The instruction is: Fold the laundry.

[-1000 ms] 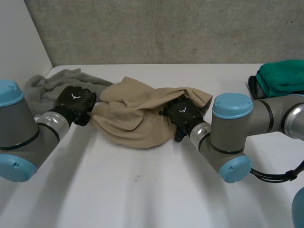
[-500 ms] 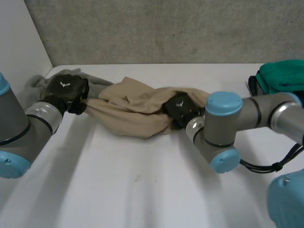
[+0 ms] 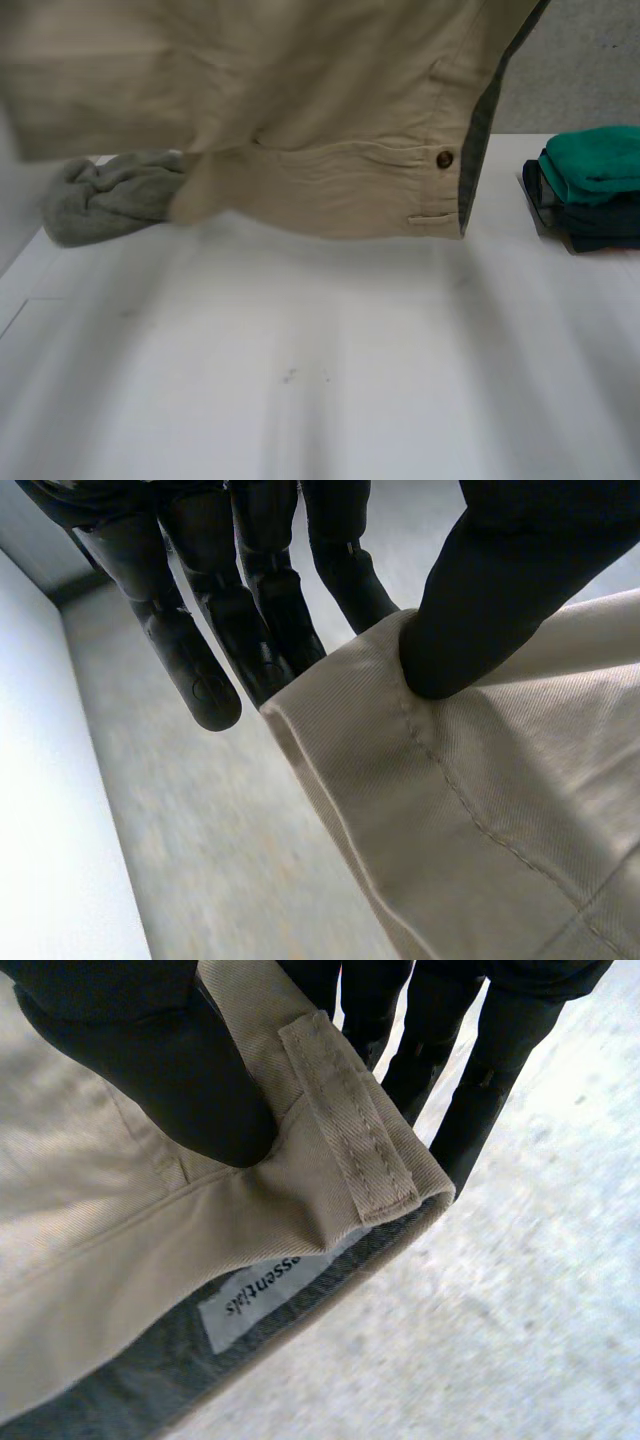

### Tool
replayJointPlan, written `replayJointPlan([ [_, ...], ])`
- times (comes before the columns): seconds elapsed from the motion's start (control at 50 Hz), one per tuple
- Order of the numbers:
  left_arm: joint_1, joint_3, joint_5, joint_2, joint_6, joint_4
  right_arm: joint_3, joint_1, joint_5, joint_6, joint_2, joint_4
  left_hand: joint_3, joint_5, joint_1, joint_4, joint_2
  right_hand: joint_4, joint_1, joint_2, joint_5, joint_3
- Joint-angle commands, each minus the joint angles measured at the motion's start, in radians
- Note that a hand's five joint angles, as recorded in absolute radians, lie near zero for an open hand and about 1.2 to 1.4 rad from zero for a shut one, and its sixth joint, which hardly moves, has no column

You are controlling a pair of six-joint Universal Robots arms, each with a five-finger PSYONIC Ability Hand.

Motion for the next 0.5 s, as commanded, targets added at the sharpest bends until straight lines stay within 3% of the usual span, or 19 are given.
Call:
replayJointPlan([
  [0.02,-0.012,0.068,0.0,-0.023,0.005,-0.03,-0.041,-0.022,-0.004,0.004,-0.023,0.027,0.203,0.228,0.242,0.197,0.2,0.198,0.277,0.224,0.206,0.208],
  [0.14,-0.014,0.074,0.01,-0.156,0.014,-0.023,-0.039,-0.054,-0.001,0.015,0.058,0.027,0.203,0.228,0.242,0.197,0.2,0.198,0.277,0.224,0.206,0.208],
  [0.3,-0.023,0.188,0.036,-0.552,0.031,-0.003,-0.039,-0.048,0.041,0.072,0.322,0.004,0.203,0.228,0.242,0.197,0.2,0.198,0.277,0.224,0.206,0.208],
  [0.4,-0.029,0.273,0.05,-0.794,0.078,0.052,-0.036,-0.037,0.122,0.063,0.51,-0.158,0.203,0.228,0.242,0.197,0.2,0.198,0.277,0.224,0.206,0.208],
  [0.5,-0.031,0.365,0.07,-1.008,0.137,0.127,-0.042,-0.019,0.147,0.058,0.656,-0.338,0.203,0.228,0.242,0.197,0.2,0.198,0.277,0.224,0.206,0.208],
])
